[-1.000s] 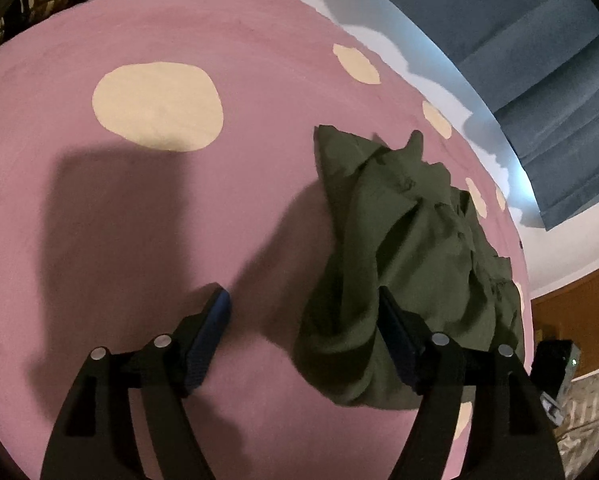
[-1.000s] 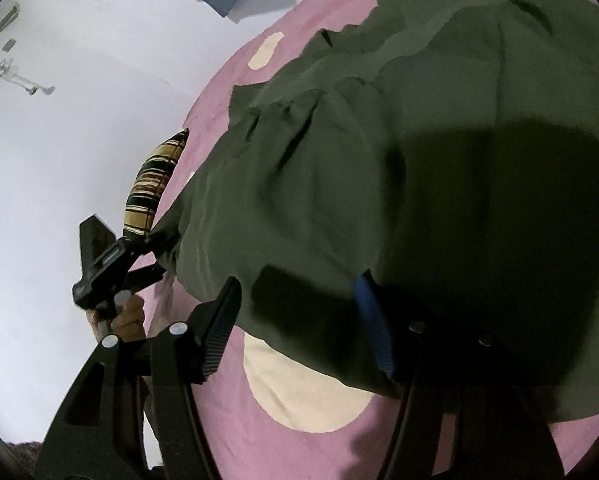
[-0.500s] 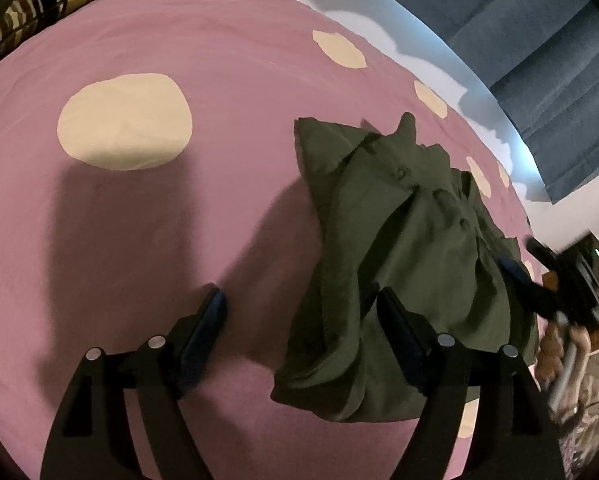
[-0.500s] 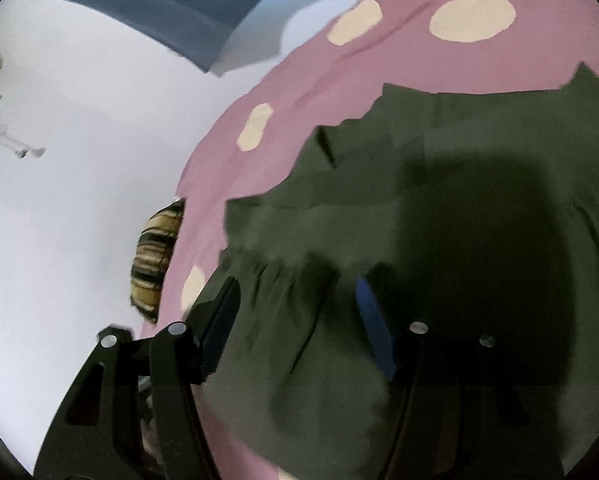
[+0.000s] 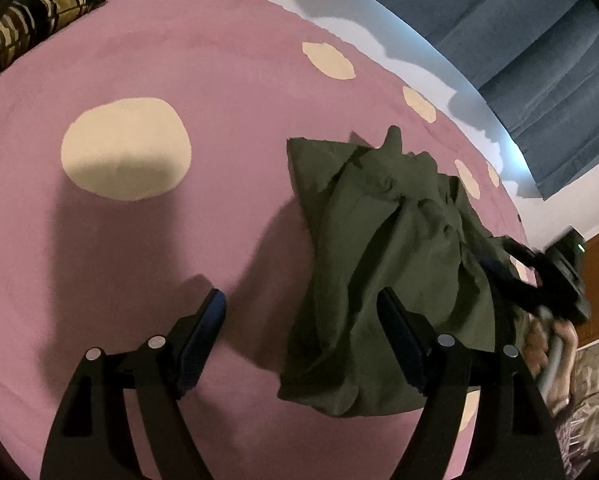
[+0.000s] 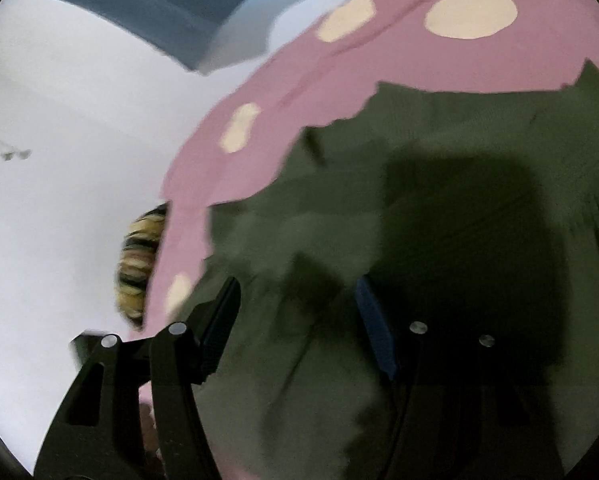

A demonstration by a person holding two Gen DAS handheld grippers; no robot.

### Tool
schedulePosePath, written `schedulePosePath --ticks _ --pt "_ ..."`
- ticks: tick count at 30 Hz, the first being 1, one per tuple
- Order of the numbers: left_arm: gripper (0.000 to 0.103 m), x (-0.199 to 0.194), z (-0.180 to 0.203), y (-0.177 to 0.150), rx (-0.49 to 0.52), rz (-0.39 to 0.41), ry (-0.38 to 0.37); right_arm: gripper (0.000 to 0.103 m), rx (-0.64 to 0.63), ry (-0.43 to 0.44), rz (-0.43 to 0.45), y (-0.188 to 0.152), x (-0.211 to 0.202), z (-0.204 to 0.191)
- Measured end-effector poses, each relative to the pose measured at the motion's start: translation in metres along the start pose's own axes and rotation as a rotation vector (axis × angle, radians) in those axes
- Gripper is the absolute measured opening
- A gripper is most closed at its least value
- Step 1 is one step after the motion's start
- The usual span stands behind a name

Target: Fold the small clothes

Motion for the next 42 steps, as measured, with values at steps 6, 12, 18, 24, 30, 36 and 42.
schedulePosePath --ticks 6,12,18,24,30,36,42 --pt "0.077 0.006 0.008 0.008 0.028 -0.052 -0.054 0.061 -0.080 0.040 -0.037 -0.067 -0.019 -0.029" --pt "0.077 0.033 0.006 0.022 0.030 -0.110 -0.017 0.064 -0.107 0.026 -0.093 -0.120 -0.014 -0.032" --pt "0.082 0.056 0.014 0.028 0.080 -0.164 -0.002 0.064 -0.139 0.031 -0.061 -0.129 -0.013 -0.029" --pt "0.081 0.064 0.021 0.028 0.115 -0.218 -0.031 0.065 -0.167 0.020 -0.047 -0.133 -0.014 -0.030" --pt "0.052 0.074 0.033 0.016 0.092 -0.309 -0.089 0.066 -0.179 0.023 -0.037 -0.140 -0.021 -0.031" --pt "0.054 0.077 0.040 0.019 0.120 -0.280 -0.045 0.063 -0.182 0.002 -0.009 -0.139 -0.028 -0.039" --pt "0.054 0.077 0.037 0.021 0.100 -0.291 -0.056 0.063 -0.263 0.004 0.025 -0.141 -0.043 -0.072"
Point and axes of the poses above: each gripper's, at about its wrist camera, not at the fingertips, and x roughly the way its jaws point, z to its right, y to its top, the point moved 9 cm from there along x, roughly the way its jaws point, and after that the axes turned 9 degrees about -x, right-handed, at the moved point
